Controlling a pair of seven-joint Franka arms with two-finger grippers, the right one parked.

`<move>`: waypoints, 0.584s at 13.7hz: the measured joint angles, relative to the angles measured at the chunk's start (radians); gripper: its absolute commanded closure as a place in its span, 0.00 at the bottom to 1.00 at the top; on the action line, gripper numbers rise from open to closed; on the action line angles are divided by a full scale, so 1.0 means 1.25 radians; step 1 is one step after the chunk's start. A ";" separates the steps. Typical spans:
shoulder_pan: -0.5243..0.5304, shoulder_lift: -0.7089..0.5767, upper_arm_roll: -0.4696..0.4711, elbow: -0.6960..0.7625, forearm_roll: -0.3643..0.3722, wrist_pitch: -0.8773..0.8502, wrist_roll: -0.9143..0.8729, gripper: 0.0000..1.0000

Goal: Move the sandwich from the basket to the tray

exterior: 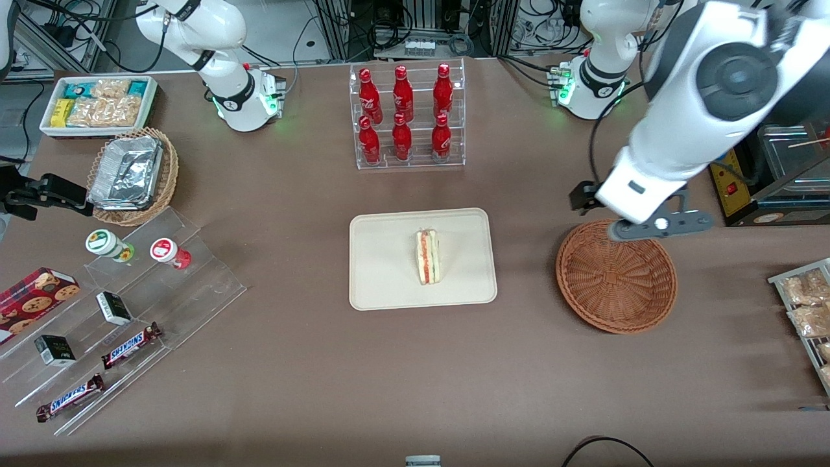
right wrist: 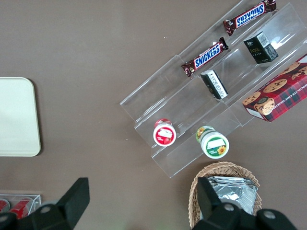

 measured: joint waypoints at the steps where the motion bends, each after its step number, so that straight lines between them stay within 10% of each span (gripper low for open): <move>1: 0.014 -0.011 0.002 -0.003 -0.002 -0.008 0.029 0.01; 8: -0.068 -0.116 0.232 -0.053 -0.050 -0.043 0.223 0.00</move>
